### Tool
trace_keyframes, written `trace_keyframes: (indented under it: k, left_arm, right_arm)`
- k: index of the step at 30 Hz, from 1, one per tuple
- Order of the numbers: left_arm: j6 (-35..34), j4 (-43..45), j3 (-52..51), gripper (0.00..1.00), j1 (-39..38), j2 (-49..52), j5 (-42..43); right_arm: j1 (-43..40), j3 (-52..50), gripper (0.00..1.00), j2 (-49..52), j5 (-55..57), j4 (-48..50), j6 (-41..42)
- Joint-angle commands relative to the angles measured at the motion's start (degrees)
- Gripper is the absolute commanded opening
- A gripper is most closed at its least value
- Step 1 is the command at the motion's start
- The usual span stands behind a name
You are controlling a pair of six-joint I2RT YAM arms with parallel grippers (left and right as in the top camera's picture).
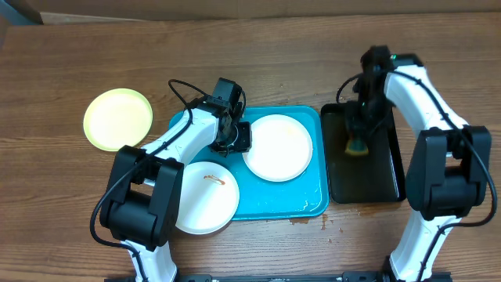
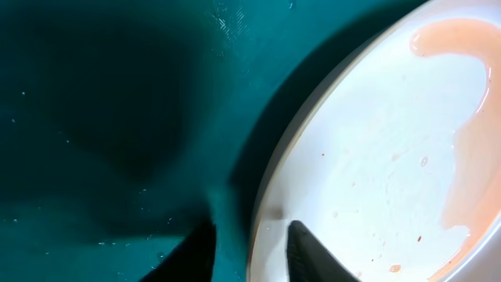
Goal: Clean dirty plates on tray and stack at the side
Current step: 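Return the sponge to the black tray and raise the right gripper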
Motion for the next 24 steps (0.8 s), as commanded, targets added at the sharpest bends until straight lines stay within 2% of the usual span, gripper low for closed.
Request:
trace_keyframes:
  k: [1, 3, 4, 5, 7, 8, 11, 16, 19, 20, 22, 23, 24]
  left_arm:
    - [0.5, 0.3, 0.4, 0.38, -0.2, 0.8, 0.2]
    - [0.5, 0.5, 0.4, 0.39, -0.2, 0.8, 0.0]
    - [0.7, 0.6, 0.4, 0.4, -0.2, 0.8, 0.1]
    - [0.7, 0.7, 0.4, 0.39, -0.2, 0.8, 0.0]
    - [0.7, 0.7, 0.4, 0.4, -0.2, 0.8, 0.1]
    - [0.7, 0.5, 0.4, 0.4, -0.2, 0.8, 0.1]
    - [0.7, -0.1, 0.4, 0.39, -0.2, 0.8, 0.1]
    - [0.7, -0.5, 0.2, 0.37, -0.6, 0.8, 0.1]
    - [0.7, -0.5, 0.2, 0.28, -1.3, 0.8, 0.0]
    - [0.7, -0.5, 0.2, 0.24, -1.6, 0.8, 0.0]
    - [0.7, -0.3, 0.2, 0.18, -2.3, 0.8, -0.2]
    - [0.7, -0.2, 0.2, 0.18, -2.7, 0.8, -0.6]
    - [0.7, -0.2, 0.2, 0.18, -2.8, 0.8, -1.3]
  right_arm:
    - [0.4, -3.3, 0.04, -1.8, 4.4, 2.2, -0.1]
    - [0.4, -4.5, 0.04, -1.8, 4.4, 3.6, -0.1]
    - [0.4, -4.9, 0.11, -1.8, 4.4, 4.2, -0.1]
    - [0.4, -4.9, 0.21, -1.8, 4.4, 4.3, -0.1]
    - [0.4, -4.9, 0.56, -1.8, 4.4, 4.8, 0.4]
    - [0.2, -4.8, 0.61, -1.8, 4.3, 5.2, 1.3]
    - [-0.2, -3.4, 0.67, -1.8, 4.3, 5.2, 1.6]
    - [-3.7, 5.8, 0.68, -1.8, 4.2, -0.5, 2.9]
    - [-8.2, 11.2, 0.7, -1.8, 3.8, -2.8, 4.7]
    - [-9.6, 12.1, 0.73, -1.8, 3.4, -3.1, 4.9]
    - [-12.9, 12.8, 0.87, -1.8, 1.9, -3.2, 4.9]
    - [-14.5, 12.8, 1.0, -1.8, 1.1, -3.8, 4.9]
    - [-15.4, 12.7, 1.0, -1.8, 0.6, -4.5, 4.9]
